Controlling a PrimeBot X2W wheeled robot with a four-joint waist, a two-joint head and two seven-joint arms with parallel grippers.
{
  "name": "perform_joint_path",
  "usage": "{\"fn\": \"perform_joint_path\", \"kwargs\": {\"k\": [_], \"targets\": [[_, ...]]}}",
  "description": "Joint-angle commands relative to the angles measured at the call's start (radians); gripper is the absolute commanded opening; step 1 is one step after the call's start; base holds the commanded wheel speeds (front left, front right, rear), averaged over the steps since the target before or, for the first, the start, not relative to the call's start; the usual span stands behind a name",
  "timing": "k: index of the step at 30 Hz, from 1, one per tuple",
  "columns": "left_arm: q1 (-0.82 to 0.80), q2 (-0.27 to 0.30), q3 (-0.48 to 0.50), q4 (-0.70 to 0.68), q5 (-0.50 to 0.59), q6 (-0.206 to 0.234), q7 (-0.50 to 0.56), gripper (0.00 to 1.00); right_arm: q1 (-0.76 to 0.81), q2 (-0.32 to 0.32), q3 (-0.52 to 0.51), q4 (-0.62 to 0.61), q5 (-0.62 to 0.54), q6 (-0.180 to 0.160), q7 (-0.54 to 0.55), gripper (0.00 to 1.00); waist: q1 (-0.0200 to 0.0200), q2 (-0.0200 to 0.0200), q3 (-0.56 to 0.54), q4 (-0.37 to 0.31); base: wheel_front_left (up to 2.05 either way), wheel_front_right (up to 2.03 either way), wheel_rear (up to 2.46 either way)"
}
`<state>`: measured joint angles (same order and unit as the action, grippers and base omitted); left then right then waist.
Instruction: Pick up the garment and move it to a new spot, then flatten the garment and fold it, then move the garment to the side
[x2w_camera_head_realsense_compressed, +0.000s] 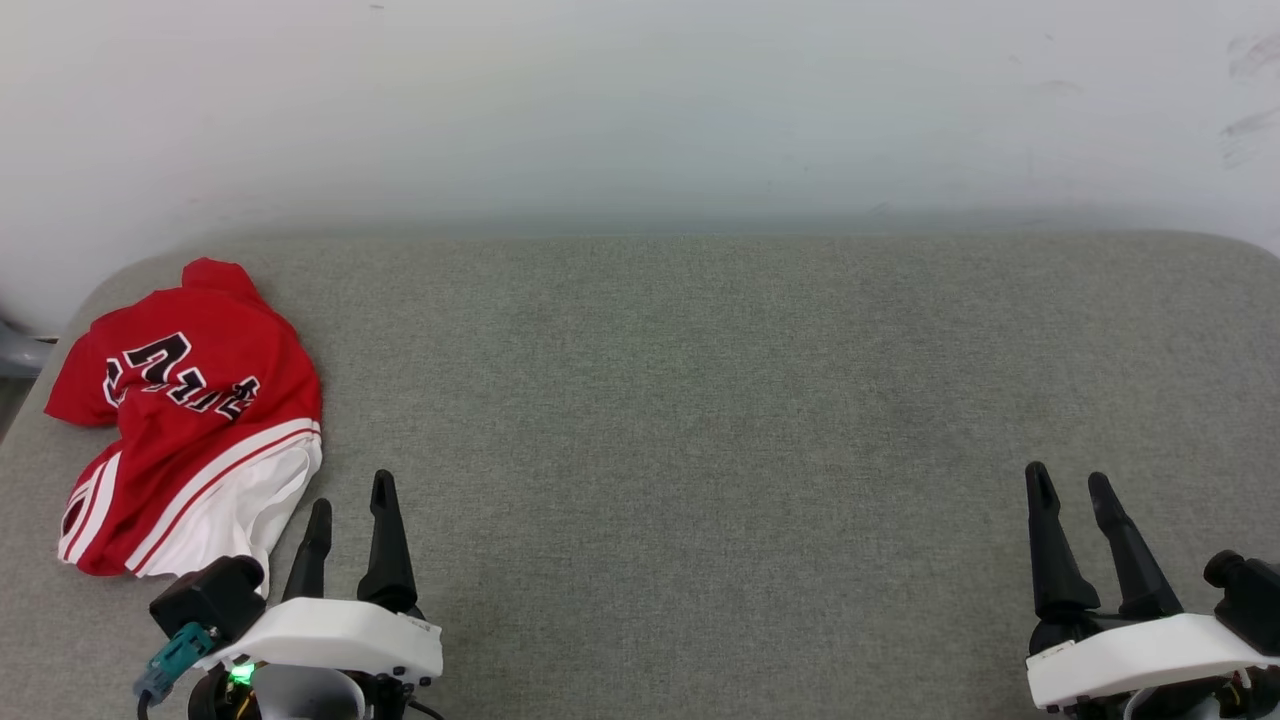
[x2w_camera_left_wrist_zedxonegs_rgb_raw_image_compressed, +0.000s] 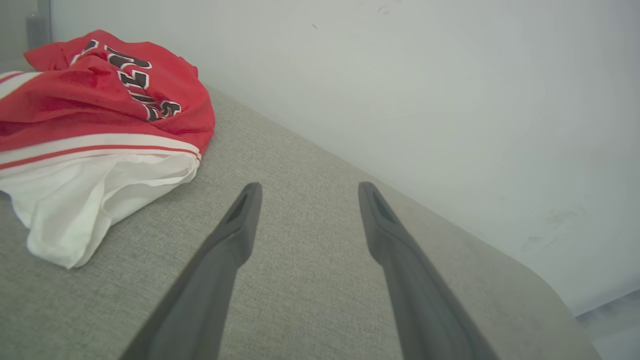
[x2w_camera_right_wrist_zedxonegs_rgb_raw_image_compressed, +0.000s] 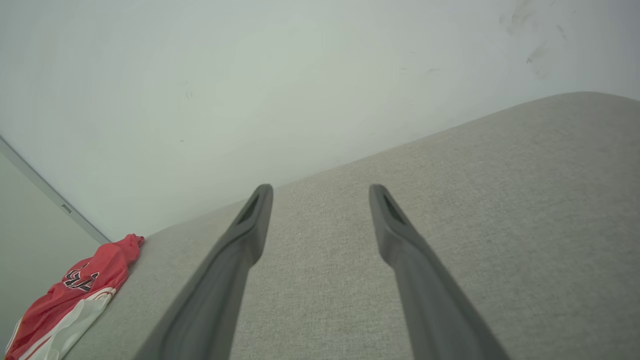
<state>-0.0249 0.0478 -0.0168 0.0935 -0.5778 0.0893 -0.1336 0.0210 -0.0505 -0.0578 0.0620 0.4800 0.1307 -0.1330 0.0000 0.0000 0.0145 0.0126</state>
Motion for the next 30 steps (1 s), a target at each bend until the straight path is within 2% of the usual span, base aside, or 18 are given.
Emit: {"fn": "perform_joint_path", "kwargs": {"k": [1,30], "targets": [[0.000,0.002,-0.002,-0.013,0.024,0.004,-0.007,1.00,-0.005,0.000,0.001,-0.017,-0.027,0.000,-0.008,1.00,0.0000,0.0000,0.000,0.000,0.00,0.00,0.00],[0.021,0.003,-0.045,-0.034,0.306,0.026,-0.077,1.00,0.029,0.000,0.005,-0.049,-0.297,0.000,-0.078,1.00,0.0000,0.0000,0.007,0.005,0.00,0.00,0.00]]}}
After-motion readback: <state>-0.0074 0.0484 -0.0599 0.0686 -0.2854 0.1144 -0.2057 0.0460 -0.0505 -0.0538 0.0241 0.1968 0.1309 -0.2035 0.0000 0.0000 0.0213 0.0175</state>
